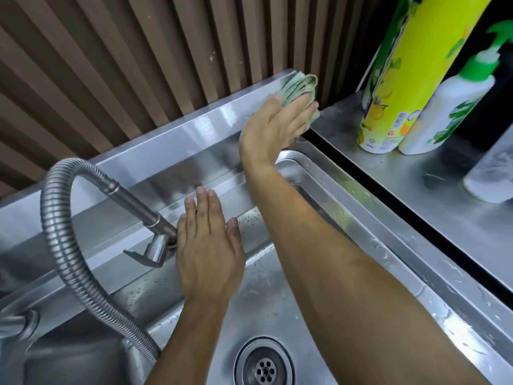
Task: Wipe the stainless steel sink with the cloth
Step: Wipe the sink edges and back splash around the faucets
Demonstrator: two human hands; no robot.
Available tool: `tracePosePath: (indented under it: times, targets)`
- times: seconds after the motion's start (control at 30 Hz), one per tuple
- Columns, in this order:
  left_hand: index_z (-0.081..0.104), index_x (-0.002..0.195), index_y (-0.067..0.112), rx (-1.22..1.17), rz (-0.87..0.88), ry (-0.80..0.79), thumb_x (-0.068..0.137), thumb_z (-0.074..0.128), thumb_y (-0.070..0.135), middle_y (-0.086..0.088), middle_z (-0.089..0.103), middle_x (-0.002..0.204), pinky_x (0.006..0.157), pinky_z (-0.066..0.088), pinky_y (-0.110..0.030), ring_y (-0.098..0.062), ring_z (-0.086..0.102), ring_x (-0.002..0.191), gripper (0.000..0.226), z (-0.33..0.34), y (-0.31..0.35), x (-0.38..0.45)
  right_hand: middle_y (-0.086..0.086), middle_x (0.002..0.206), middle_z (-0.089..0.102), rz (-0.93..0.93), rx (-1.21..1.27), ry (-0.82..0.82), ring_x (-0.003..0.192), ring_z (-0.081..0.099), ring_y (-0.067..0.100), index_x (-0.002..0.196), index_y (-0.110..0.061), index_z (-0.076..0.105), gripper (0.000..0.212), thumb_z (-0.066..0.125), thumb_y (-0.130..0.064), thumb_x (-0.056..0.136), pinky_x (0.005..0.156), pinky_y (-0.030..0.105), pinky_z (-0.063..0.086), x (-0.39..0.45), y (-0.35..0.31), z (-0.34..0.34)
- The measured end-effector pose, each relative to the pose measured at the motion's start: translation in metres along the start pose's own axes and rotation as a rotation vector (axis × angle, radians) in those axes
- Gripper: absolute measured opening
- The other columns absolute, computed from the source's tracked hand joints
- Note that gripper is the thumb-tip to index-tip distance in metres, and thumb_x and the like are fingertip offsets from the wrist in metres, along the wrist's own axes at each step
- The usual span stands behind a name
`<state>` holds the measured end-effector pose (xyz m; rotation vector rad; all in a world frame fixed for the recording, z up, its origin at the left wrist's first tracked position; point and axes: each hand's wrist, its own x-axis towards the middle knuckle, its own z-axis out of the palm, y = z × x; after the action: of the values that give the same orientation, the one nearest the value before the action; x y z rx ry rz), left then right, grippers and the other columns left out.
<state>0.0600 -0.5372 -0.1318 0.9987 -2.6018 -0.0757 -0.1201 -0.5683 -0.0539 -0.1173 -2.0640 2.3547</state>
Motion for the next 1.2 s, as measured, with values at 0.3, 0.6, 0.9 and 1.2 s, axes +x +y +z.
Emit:
tracePosePath:
  times: [0.3,0.6,0.9,1.2]
  targets:
    - [0.022,0.162,0.008,0.028,0.023,-0.026,0.106,0.013,0.041,-0.007,0.015,0.17,0.127,0.006,-0.038,-0.023,0.009,0.158,0.066,0.0,-0.003,-0.001,0.003,0.128,0.062,-0.335,-0.151,-0.121,0.112,0.059,0.016,0.141,-0.015,0.05,0.037,0.034,-0.021,0.108,0.088,0.022,0.048,-0.018,-0.02,-0.07]
    - [0.016,0.161,0.006,0.139,0.059,-0.041,0.098,0.043,0.038,-0.012,0.015,0.17,0.126,0.009,-0.043,-0.027,0.011,0.158,0.076,0.008,-0.012,-0.002,0.015,0.165,0.032,-0.833,-1.066,-0.744,0.155,0.024,0.032,0.155,-0.003,0.038,0.063,0.019,-0.034,0.104,0.129,0.045,0.009,-0.078,0.067,-0.094]
    - [0.024,0.16,0.005,0.059,0.037,-0.066,0.102,0.029,0.037,-0.012,0.017,0.17,0.126,0.012,-0.042,-0.027,0.013,0.158,0.067,-0.001,-0.007,-0.002,0.011,0.172,-0.004,-0.622,-1.452,-0.695,0.158,-0.006,0.032,0.163,-0.008,0.0,0.061,0.018,-0.03,0.109,0.127,0.044,-0.006,-0.031,0.032,-0.103]
    - [0.014,0.163,0.011,0.089,0.033,-0.097,0.105,0.02,0.05,-0.008,0.008,0.171,0.127,0.002,-0.038,-0.023,0.003,0.159,0.071,-0.001,-0.005,-0.002,0.029,0.167,-0.004,-0.422,-1.669,-0.515,0.156,0.0,0.046,0.158,0.008,-0.002,0.067,0.021,-0.026,0.105,0.128,0.052,0.003,-0.013,0.018,-0.084]
